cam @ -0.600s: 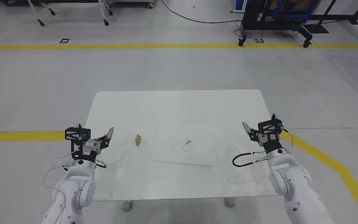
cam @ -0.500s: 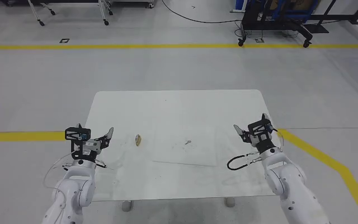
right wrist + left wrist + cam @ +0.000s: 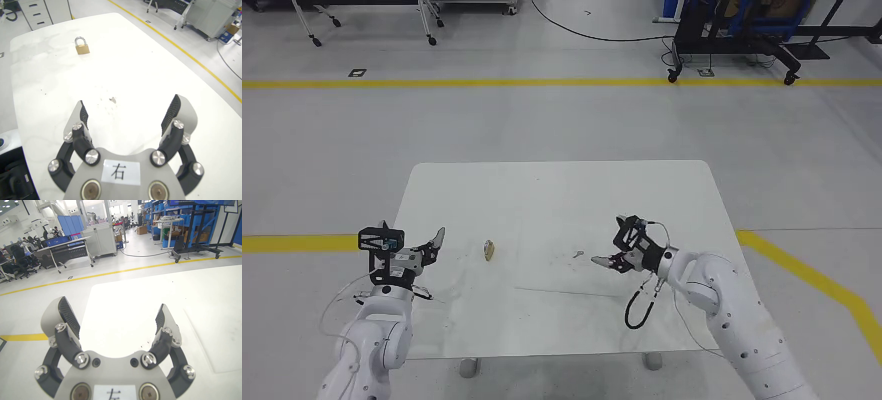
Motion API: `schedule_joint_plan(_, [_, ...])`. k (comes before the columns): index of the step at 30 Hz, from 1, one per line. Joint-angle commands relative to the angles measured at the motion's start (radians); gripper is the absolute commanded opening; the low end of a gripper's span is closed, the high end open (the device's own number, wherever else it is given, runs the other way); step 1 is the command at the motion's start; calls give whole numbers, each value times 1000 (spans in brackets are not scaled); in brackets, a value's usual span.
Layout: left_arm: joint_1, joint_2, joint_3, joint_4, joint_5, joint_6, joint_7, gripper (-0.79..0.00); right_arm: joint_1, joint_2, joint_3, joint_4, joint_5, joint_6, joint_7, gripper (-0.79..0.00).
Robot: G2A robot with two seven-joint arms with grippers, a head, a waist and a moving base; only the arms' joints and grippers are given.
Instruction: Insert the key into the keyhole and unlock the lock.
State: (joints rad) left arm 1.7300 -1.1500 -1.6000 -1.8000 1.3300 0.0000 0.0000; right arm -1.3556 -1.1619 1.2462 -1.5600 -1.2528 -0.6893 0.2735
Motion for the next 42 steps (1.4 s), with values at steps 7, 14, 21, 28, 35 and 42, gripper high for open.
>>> schedule_joint_plan(7, [0,0,0,0,0,0,0,0,141,-15,-131,127,-27,-135,63,-163])
schedule_joint_plan(14, [0,0,0,0,0,0,0,0,244,-36,-229,258,-51,-141,95,-416])
schedule_joint_plan(21, [0,0,0,0,0,0,0,0,304,-53,-303,320,-71,-165,113,-406])
schedule_joint_plan(28, [0,0,0,0,0,0,0,0,342,-65,-347,348,-81,-145,124,-440])
schedule_joint_plan(35, [0,0,0,0,0,0,0,0,363,-67,-341,362,-68,-112,109,-416])
schedule_joint_plan(42, [0,0,0,0,0,0,0,0,379,-67,-353,373,-74,-132,136,-422])
